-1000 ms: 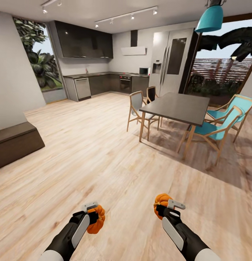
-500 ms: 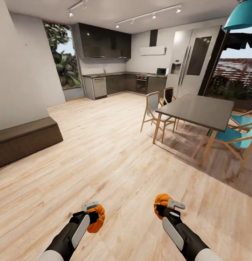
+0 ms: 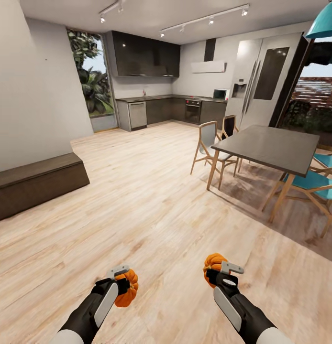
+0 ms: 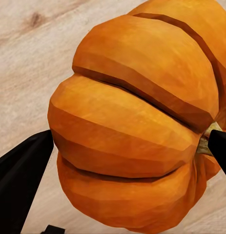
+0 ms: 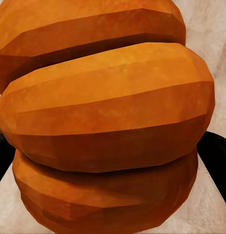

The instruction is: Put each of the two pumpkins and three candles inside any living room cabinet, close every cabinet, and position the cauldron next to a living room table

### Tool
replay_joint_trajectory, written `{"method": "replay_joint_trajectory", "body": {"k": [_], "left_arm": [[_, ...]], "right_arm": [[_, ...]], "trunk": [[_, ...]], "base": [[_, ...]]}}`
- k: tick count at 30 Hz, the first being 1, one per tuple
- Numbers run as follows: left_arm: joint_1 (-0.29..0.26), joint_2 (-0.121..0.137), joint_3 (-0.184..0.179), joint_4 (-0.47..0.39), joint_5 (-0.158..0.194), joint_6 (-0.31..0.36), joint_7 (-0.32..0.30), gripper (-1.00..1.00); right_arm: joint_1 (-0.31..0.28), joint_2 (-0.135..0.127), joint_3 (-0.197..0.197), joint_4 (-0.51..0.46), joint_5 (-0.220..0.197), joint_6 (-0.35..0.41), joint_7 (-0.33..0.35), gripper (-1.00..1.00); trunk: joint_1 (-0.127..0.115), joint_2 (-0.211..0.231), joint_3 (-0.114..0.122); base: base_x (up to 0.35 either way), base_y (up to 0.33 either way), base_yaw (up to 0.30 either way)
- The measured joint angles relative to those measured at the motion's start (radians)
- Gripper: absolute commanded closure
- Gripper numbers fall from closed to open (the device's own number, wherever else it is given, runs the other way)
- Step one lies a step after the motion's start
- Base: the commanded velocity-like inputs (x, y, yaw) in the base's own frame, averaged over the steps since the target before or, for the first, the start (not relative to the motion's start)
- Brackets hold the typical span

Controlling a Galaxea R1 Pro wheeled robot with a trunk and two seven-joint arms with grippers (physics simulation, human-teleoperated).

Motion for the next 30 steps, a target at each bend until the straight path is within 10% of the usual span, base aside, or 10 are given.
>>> {"method": "replay_joint_trajectory", "body": {"k": [30], "left_arm": [[0.000, 0.000, 0.002, 0.000, 0.002, 0.001, 0.000, 1.00]], "right_arm": [[0.000, 0.000, 0.000, 0.000, 0.012, -0.001, 0.000, 1.00]], "trunk": [[0.000, 0.000, 0.000]], "base": [[0.121, 0.056, 0.287]]}}
